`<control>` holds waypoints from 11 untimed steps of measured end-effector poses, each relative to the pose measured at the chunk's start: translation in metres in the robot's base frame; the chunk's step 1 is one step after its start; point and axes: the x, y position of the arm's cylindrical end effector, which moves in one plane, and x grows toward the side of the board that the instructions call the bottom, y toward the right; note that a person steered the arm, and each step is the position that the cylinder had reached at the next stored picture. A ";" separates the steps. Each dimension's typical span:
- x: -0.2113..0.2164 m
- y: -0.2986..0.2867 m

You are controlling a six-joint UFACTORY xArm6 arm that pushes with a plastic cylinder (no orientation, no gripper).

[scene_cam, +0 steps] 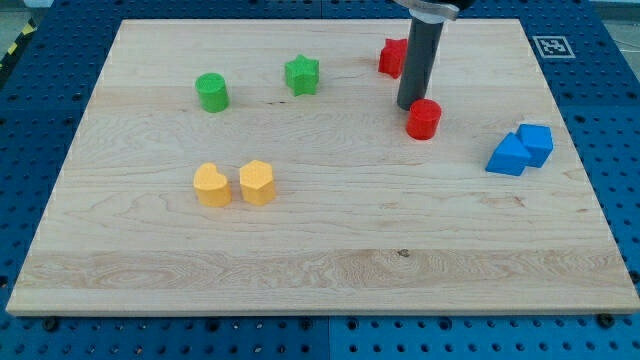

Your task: Move red circle diagonal to the hexagon

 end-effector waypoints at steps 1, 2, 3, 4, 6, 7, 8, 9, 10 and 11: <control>-0.010 0.062; -0.009 0.081; 0.014 0.044; 0.048 -0.022; 0.065 -0.061; 0.077 -0.025; 0.117 -0.029; 0.121 -0.076; 0.113 -0.128; 0.111 -0.094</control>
